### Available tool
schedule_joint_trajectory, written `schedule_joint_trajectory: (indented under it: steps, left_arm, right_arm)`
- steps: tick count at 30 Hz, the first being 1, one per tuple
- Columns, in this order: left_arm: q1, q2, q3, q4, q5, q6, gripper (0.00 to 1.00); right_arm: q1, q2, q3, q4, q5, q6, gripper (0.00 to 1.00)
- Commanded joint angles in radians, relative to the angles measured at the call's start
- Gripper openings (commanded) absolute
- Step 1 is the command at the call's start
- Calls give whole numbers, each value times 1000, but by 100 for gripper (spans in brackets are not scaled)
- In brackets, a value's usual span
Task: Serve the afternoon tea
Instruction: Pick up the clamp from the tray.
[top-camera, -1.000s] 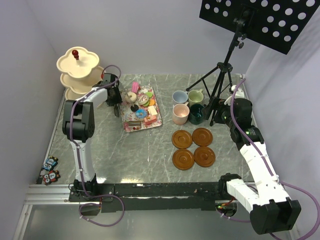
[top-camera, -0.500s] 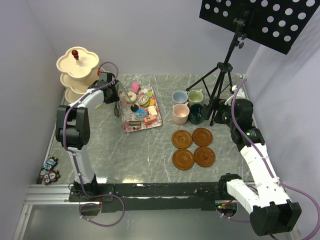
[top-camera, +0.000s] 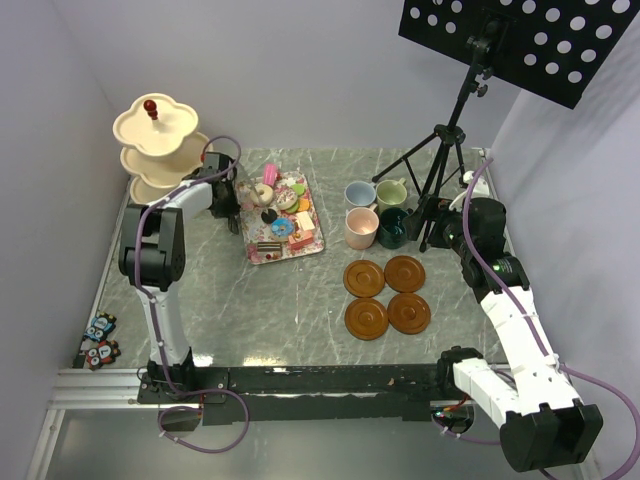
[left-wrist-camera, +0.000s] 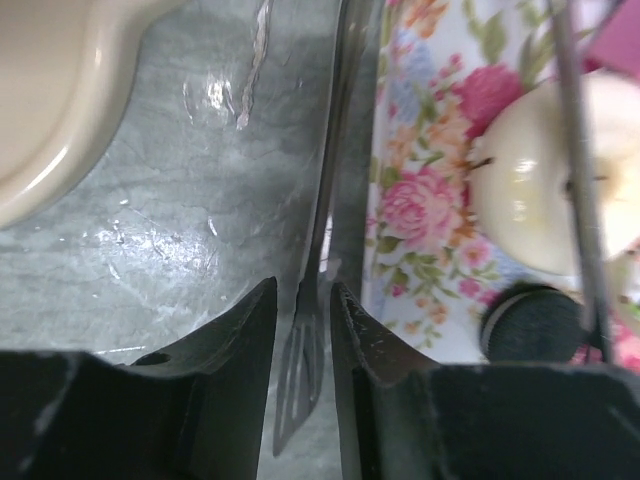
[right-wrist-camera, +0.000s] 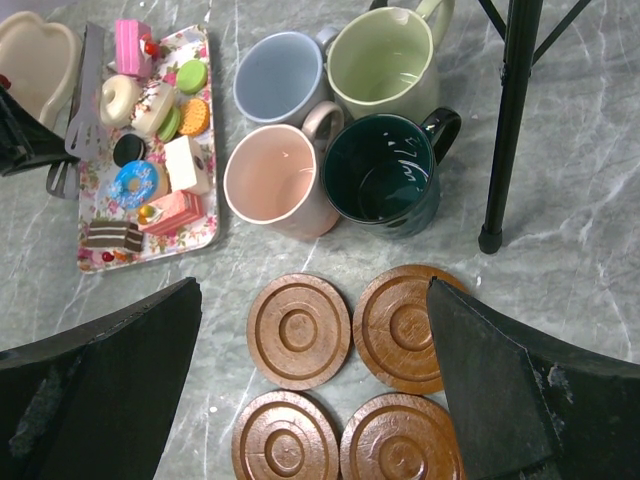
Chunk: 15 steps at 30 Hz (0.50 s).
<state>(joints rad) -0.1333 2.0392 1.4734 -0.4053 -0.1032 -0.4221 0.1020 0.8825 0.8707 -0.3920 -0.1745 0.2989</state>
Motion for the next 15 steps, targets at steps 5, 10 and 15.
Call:
schedule_joint_trajectory:
  steps: [5,10,15]
  left_arm:
    - [3,13,45,0,-13,51,25]
    - [3,-19,28,22,-26,72,8]
    - [3,-82,-8,79,-27,109,1]
  right_arm:
    - [-1,-5,51,1,-3,6,100]
    - [1,3,51,4,-2,9,100]
    - [-1,6,53,8,0,8,100]
